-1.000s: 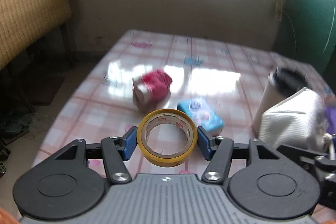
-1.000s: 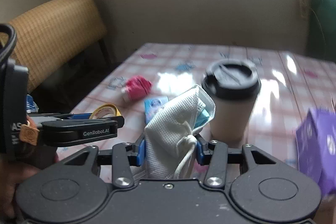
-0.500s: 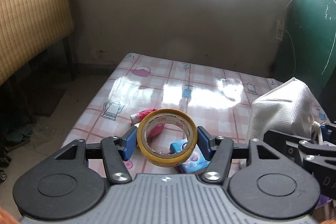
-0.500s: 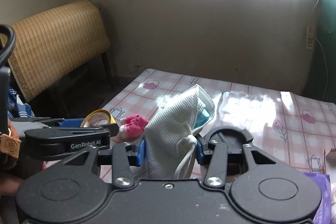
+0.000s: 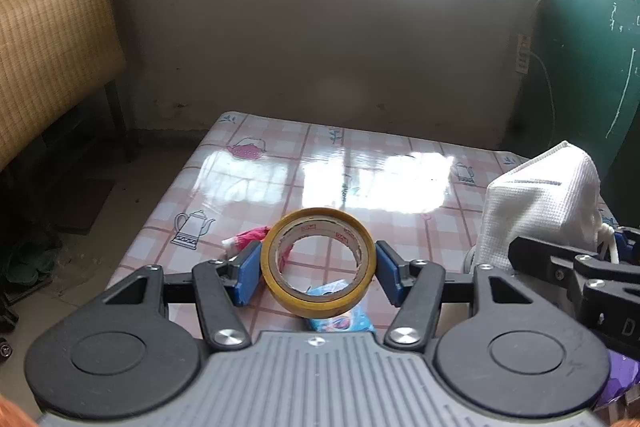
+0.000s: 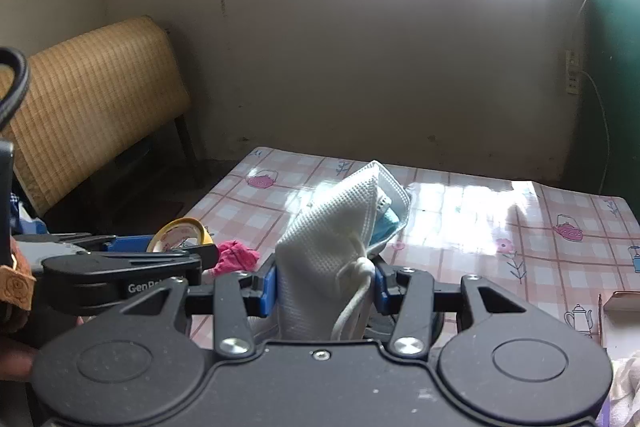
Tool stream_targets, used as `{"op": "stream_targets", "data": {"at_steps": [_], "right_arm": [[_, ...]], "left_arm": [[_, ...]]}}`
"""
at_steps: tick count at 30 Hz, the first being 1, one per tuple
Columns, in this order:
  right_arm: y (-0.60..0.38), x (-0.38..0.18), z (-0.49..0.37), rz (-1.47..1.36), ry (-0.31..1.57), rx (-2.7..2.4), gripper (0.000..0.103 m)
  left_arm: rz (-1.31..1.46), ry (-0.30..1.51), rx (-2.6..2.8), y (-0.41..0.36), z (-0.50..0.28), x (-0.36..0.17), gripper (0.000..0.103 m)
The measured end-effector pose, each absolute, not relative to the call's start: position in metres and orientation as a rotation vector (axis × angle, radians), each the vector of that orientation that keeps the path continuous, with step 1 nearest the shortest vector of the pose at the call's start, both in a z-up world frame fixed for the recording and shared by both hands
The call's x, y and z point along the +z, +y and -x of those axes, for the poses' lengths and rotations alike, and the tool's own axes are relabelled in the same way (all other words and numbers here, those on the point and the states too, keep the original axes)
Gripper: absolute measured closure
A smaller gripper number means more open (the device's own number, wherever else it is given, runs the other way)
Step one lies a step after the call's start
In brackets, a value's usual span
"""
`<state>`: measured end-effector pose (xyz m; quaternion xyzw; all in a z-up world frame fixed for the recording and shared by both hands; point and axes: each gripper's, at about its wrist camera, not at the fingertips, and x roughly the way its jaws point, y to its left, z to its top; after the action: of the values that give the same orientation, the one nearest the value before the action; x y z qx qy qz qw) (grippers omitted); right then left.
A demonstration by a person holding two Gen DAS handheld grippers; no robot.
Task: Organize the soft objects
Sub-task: 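Carry the white mask and yellow tape roll with both grippers toward the box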
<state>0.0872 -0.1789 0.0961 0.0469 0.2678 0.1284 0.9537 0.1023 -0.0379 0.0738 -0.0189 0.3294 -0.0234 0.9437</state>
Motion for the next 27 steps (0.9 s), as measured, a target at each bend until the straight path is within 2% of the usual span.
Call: {"op": "stream_targets", "data": {"at_steps": [27], "right_arm": [[-0.218,0.105,-0.077,-0.134,0.531,0.182,0.049]], "left_arm": [[0.014,0.678,-0.109,-0.07,-0.103,0.076,0.042]]}}
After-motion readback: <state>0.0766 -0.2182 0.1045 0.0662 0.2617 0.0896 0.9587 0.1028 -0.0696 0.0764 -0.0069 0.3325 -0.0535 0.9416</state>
